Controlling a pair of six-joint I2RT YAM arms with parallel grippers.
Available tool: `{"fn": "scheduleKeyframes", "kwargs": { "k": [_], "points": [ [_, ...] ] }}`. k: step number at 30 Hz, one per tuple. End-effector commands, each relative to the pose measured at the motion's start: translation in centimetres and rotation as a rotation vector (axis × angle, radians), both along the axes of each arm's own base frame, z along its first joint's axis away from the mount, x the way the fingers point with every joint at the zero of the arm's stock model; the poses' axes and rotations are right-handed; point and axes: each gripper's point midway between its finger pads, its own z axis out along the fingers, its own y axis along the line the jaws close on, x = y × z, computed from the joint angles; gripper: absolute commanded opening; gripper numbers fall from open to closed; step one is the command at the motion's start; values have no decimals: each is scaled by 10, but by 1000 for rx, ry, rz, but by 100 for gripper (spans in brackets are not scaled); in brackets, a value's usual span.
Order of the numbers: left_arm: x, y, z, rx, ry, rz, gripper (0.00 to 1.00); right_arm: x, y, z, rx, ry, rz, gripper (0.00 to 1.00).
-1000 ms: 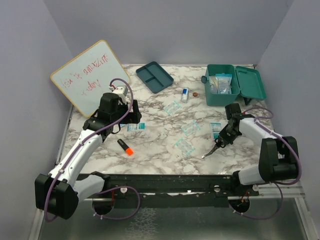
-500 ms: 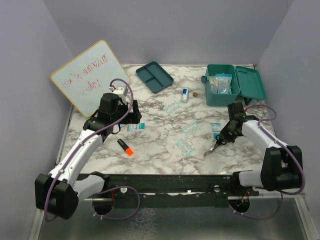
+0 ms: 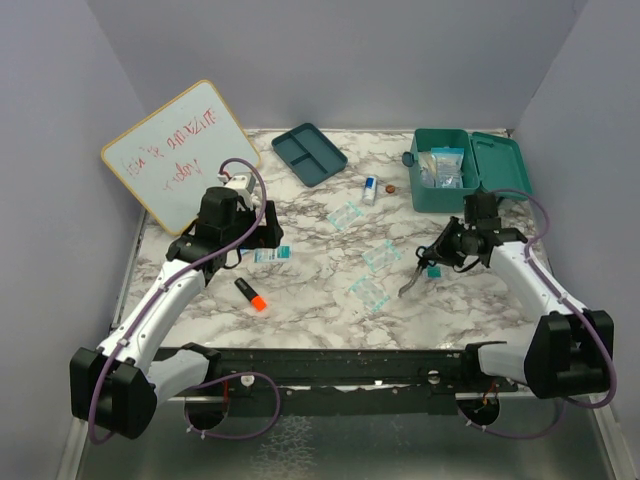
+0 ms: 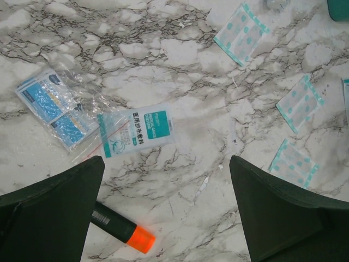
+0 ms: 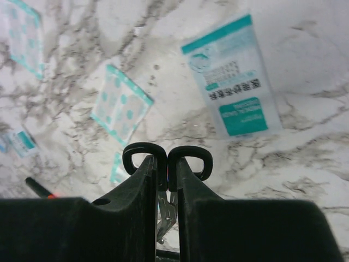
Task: Organize the medicine kit
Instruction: Pick up the scissors from the center of the board, then move the medicine box compartment to the center of the board.
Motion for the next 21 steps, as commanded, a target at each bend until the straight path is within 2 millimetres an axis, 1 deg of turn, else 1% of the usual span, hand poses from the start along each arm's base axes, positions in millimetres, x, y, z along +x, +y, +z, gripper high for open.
{"fn": "scheduleKeyframes", "kwargs": {
  "k": [1,4,6,9,12,15,16,18,21],
  "points": [
    [4,-4,-2,-30,6,16,99,31,33,57,129,-231,151,1],
    [14,-8,3,-56,13,40,98,47,43,86,144,-336,195,1],
    [26,-7,8,-82,23,111,95,56,50,104,146,-403,229,1],
    [50,-8,15,-140,6,220,88,68,57,125,142,-481,259,1],
    [80,-9,19,-154,-12,290,85,76,63,139,148,-533,279,1],
    [113,-15,11,-132,9,325,78,78,68,150,157,-575,288,1],
    [125,-19,2,-122,29,330,75,78,69,153,157,-584,290,1],
    [145,-23,-4,-118,37,354,70,77,69,157,150,-601,290,1],
    [175,-27,-17,-94,42,392,66,76,66,162,128,-610,285,1]
  ]
}}
